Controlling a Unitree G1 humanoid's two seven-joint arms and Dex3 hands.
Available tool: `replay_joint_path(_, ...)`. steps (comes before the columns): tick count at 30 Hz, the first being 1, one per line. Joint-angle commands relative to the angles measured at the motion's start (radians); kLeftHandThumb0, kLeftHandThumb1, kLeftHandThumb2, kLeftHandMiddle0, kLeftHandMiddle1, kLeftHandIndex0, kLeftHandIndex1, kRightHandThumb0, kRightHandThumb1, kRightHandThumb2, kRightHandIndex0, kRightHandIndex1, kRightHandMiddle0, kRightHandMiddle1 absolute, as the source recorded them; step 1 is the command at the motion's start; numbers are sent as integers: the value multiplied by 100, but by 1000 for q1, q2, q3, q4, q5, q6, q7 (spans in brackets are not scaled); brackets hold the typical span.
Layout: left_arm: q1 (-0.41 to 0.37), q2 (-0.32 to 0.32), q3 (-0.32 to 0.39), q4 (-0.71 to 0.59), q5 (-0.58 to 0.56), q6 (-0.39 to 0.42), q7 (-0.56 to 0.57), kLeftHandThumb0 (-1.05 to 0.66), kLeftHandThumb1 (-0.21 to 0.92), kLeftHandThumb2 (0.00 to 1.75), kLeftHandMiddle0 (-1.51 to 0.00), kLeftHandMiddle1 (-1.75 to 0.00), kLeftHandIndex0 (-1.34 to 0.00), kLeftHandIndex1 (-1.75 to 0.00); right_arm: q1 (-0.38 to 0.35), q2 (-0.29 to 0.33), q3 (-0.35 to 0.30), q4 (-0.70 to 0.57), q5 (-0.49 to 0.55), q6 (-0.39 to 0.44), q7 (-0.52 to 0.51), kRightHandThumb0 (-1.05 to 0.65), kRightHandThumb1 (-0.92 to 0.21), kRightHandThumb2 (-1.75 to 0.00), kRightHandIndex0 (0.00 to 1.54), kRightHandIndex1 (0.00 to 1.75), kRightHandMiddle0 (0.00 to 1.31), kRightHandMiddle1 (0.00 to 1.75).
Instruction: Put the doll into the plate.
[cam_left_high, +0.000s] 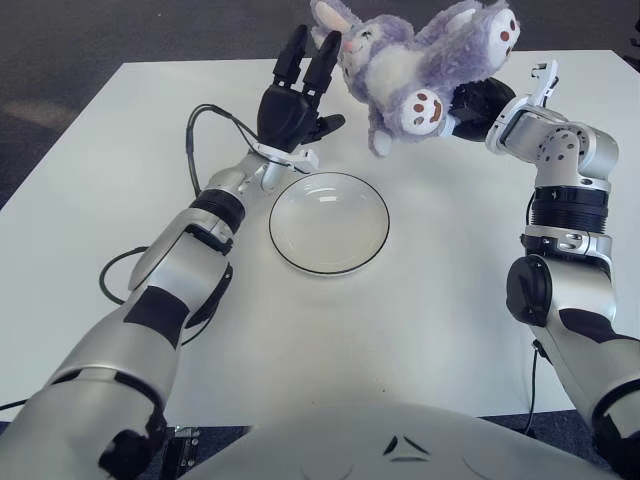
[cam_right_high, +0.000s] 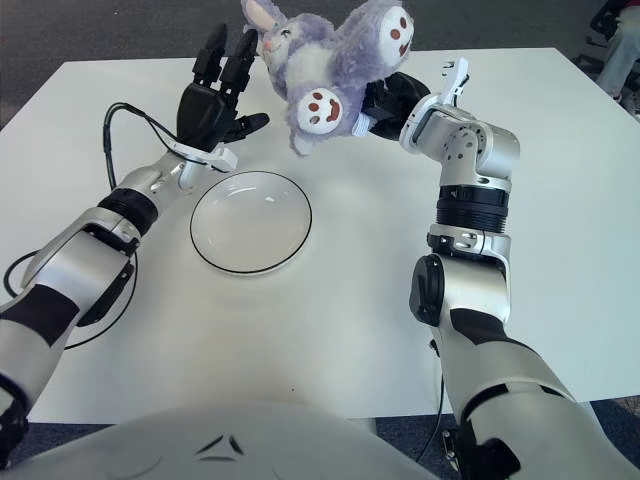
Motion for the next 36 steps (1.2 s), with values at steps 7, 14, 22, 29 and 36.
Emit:
replay_joint_path(7,-32,-47,107,80,-162,-172,-178,-105,89,19,0,0,0,0,-42,16,-20,-26,47,35,-7,0,-38,-125,45,175,43,175)
replay_joint_path(14,-38,-62,145,90,-192,-203,-200,-105,87,18,-2,-1,0,0,-39,3,4,-21,51,35,52,0,-31,-134,54,175,46,175)
replay_joint_path(22,-52,-64,139,95,-165,-182,-165,-105,87,16,-3,-1,0,0,-34,0,30,-31,31,27,69,0,-49,-112,39,175,36,174)
replay_joint_path(29,-68,-64,107,96,-101,-131,-87,-105,91,16,0,0,0,0,-26,-7,63,-38,20,12,96,0,-27,-136,70,166,39,175)
replay_joint_path(36,-103,-83,60,117,-28,-60,38,-105,92,14,0,0,0,0,-40,11,37,-25,60,83,86,0,-17,-144,80,158,48,175)
